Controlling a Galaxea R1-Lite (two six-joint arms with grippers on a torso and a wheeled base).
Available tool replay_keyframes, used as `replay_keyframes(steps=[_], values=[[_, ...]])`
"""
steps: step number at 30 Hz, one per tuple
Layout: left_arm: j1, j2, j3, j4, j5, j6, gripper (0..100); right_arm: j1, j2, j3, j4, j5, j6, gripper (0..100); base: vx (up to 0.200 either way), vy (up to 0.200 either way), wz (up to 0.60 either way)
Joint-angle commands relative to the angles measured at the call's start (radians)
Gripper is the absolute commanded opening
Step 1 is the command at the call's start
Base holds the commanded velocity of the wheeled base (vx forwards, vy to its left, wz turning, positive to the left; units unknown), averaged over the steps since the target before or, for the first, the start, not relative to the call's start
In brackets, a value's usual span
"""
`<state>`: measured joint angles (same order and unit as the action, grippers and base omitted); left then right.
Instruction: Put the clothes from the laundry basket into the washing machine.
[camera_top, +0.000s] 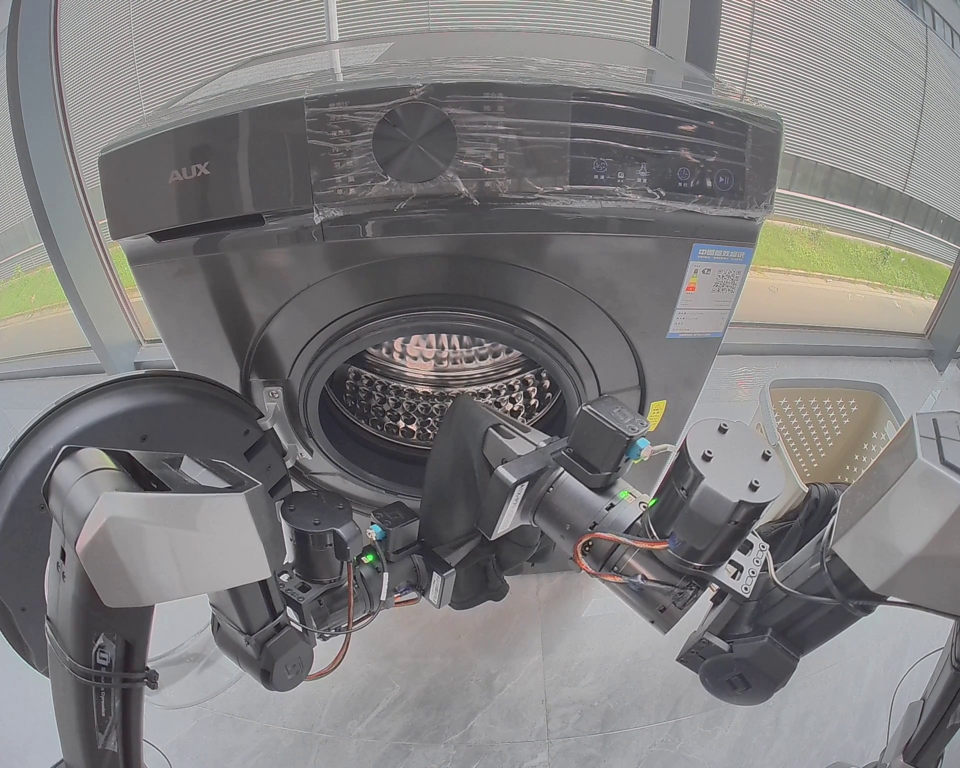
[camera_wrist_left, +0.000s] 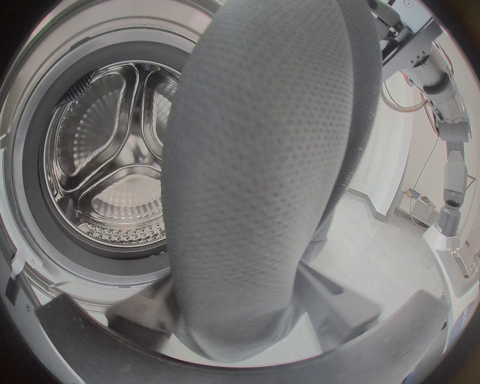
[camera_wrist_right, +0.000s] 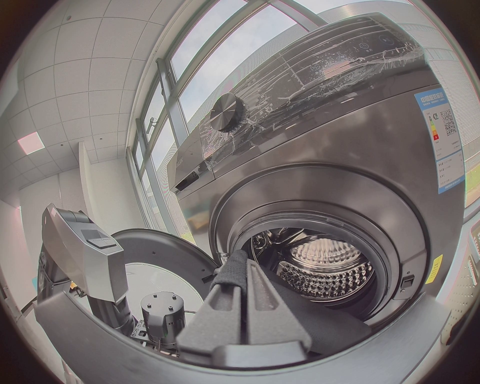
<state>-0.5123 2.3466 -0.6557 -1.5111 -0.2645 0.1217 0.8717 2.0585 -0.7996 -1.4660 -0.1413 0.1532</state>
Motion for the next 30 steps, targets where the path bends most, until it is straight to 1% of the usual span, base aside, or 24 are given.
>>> replay_keyframes(steps=[1, 5, 9, 10, 12, 13, 15, 16, 19, 21, 23, 25, 27, 28, 29, 30], values=[[-0.002, 0.008, -0.004, -0.001, -0.002, 0.001, 0, 0.000, -0.001, -0.001, -0.002, 0.000, 0.000, 0, 0.000, 0.000, 0.00], [-0.006, -0.003, -0.005, -0.001, -0.004, -0.002, 0, -0.013, -0.001, -0.003, 0.001, 0.000, 0.000, 0, 0.000, 0.000, 0.00], [-0.006, -0.013, 0.005, -0.003, -0.006, 0.001, 0, -0.019, 0.002, -0.007, 0.004, 0.000, 0.000, 0, 0.000, 0.000, 0.00], [-0.011, -0.090, 0.070, -0.003, -0.015, 0.003, 0, -0.059, 0.014, -0.026, 0.012, 0.002, 0.000, 0, 0.000, 0.000, 0.00], [-0.011, -0.119, 0.096, -0.003, -0.016, 0.004, 0, -0.076, 0.025, -0.041, 0.010, 0.002, 0.000, 0, 0.000, 0.000, 0.00], [-0.015, -0.174, 0.145, -0.003, -0.021, 0.006, 0, -0.099, 0.051, -0.079, 0.010, 0.002, 0.000, 0, 0.000, 0.000, 0.00], [-0.018, -0.199, 0.169, -0.003, -0.024, 0.006, 0, -0.108, 0.063, -0.096, 0.010, 0.002, 0.000, 0, 0.000, 0.000, 0.00], [-0.021, -0.273, 0.239, -0.003, -0.041, 0.006, 0, -0.134, 0.088, -0.128, 0.012, 0.000, 0.000, 0, 0.000, 0.000, 0.00], [-0.018, -0.377, 0.327, -0.003, -0.076, 0.007, 0, -0.163, 0.121, -0.144, 0.009, 0.002, 0.000, 0, 0.000, 0.000, 0.00], [-0.012, -0.438, 0.377, -0.003, -0.098, 0.007, 0, -0.163, 0.147, -0.141, -0.004, 0.002, 0.002, 0, 0.000, 0.000, 0.00], [-0.009, -0.490, 0.413, -0.003, -0.108, 0.004, 0, -0.158, 0.166, -0.141, -0.007, 0.002, 0.006, 0, 0.000, 0.000, 0.00], [0.000, -0.523, 0.421, -0.003, -0.107, 0.003, 0, -0.152, 0.172, -0.138, -0.016, 0.002, 0.009, 0, 0.000, 0.000, 0.00], [0.014, -0.536, 0.421, -0.003, -0.102, 0.013, 0, -0.149, 0.173, -0.127, -0.022, 0.003, 0.009, 0, 0.000, 0.000, 0.00], [0.021, -0.550, 0.415, -0.003, -0.101, 0.006, 0, -0.135, 0.170, -0.105, -0.025, 0.005, 0.009, 0, 0.000, 0.000, 0.00], [0.023, -0.556, 0.412, -0.003, -0.101, 0.004, 0, -0.129, 0.170, -0.099, -0.025, 0.005, 0.009, 0, 0.000, 0.000, 0.00], [0.026, -0.556, 0.407, -0.003, -0.101, 0.003, 0, -0.125, 0.170, -0.084, -0.027, 0.015, 0.009, 0, 0.000, 0.000, 0.00]])
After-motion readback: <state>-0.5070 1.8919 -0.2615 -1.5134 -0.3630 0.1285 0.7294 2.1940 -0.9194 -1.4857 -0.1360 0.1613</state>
